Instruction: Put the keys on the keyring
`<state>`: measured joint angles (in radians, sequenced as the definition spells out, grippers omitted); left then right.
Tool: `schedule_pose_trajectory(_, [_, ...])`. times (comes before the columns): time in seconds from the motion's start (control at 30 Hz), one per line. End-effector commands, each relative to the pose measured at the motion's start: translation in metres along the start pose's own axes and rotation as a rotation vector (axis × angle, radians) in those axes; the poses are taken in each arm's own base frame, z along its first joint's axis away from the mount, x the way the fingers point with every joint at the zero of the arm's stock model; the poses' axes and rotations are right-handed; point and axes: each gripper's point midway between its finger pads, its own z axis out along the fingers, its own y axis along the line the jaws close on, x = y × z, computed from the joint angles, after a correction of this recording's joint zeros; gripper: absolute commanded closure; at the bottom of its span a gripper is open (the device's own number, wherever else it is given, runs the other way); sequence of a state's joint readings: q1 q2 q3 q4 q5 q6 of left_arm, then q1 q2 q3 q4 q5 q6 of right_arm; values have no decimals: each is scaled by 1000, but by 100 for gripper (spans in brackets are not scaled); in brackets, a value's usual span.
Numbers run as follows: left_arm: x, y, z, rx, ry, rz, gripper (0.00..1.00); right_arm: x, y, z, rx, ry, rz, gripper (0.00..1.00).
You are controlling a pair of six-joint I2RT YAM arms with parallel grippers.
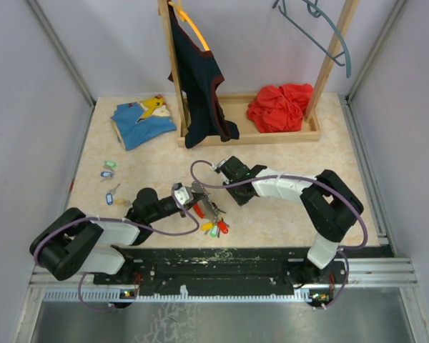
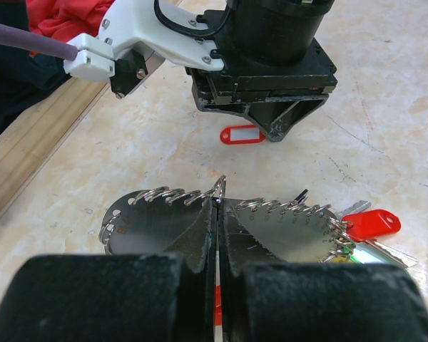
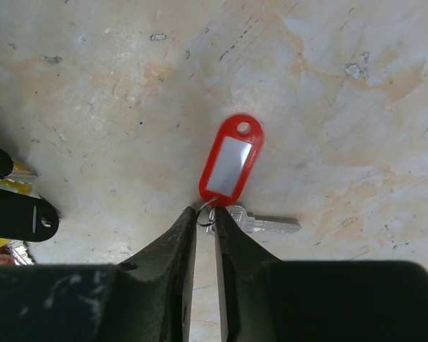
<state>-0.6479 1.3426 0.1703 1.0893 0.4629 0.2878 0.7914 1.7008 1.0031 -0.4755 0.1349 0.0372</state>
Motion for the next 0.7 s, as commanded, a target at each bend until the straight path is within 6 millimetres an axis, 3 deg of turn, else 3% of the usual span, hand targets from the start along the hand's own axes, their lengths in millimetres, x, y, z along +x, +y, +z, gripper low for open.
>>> schedule_pose_trajectory(0.0, [-18,8,6,-13,-48,16,100,-11,-3,0,51,-9,-15,87])
schedule_pose_trajectory(0.23, [-19,8,5,-14,-51,18,100,-23,-2,-15,29,-57,-18,100])
schedule_pose_trajectory(0.5, [-19,8,4,-18,-51,18,100,-40,1,-42,-84,-177,13,100])
schedule_pose_trajectory(0.67, [-19,8,5,-14,-50,17,100,-39,0,-44,-136,-216,35,100])
